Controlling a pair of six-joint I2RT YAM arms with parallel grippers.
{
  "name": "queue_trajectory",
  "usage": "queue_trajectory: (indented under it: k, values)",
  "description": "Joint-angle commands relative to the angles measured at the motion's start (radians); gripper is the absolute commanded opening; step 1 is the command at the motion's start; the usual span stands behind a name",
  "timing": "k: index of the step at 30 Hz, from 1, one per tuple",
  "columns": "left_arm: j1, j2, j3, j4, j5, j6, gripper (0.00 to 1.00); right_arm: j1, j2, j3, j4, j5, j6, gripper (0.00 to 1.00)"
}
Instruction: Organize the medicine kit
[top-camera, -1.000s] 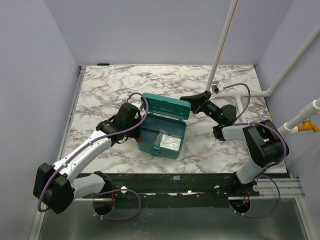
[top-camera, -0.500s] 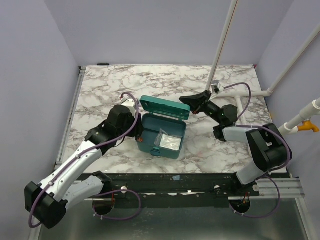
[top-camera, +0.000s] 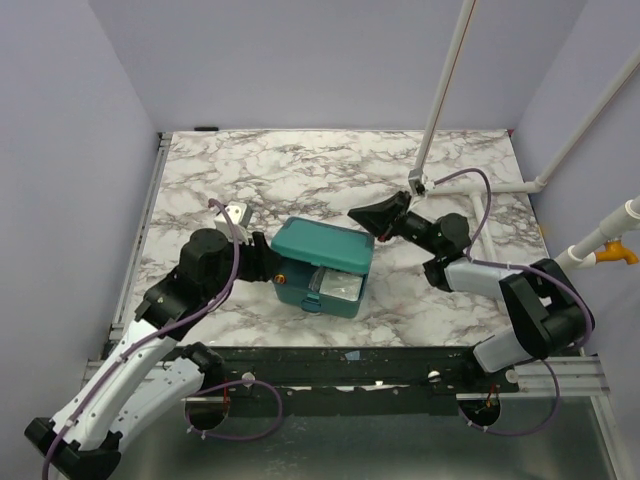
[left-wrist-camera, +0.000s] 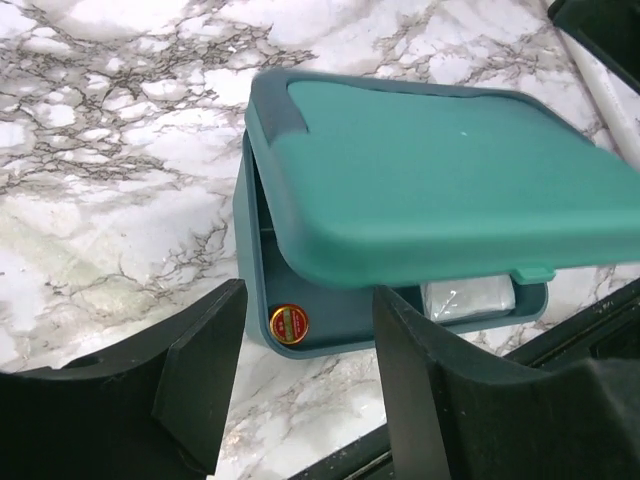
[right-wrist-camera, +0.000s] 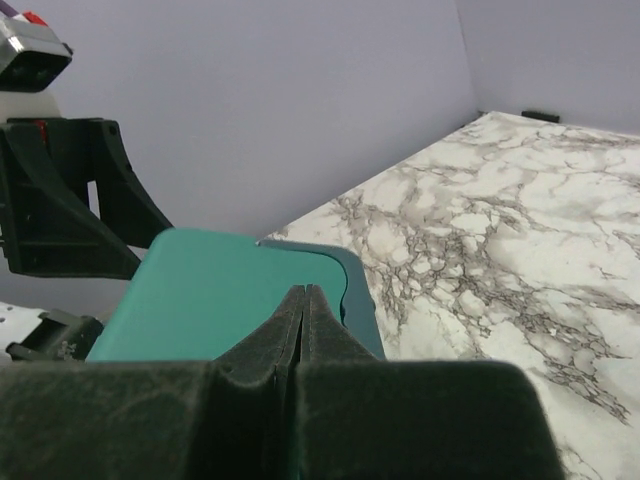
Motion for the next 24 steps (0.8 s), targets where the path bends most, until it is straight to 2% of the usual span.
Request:
queue_trajectory:
  k: [1, 10, 16, 21, 24]
  values:
    - [-0.004, -0.073, 0.001, -0.064, -0.008, -0.004, 0.56, 0.039, -0.063, -0.009, -0.129, -0.017, -0.078, 0.01]
    - [-0.004, -0.212, -0.027, -0.080, 0.017, -0.016, 0.61, 0.062, -0.174, -0.002, -0.362, 0.013, -0.136, 0.01]
    - [-0.003, -0.168, -0.047, -0.027, 0.084, -0.010, 0.62, 0.105, -0.220, 0.061, -0.629, 0.011, -0.163, 0.01]
    - [-0.004, -0.111, -0.073, 0.038, 0.102, -0.020, 0.63, 0.157, -0.271, 0.098, -0.844, 0.087, -0.185, 0.08]
    - [-0.004, -0.085, -0.085, 0.069, 0.088, -0.020, 0.63, 0.183, -0.304, 0.103, -0.932, 0.139, -0.192, 0.09]
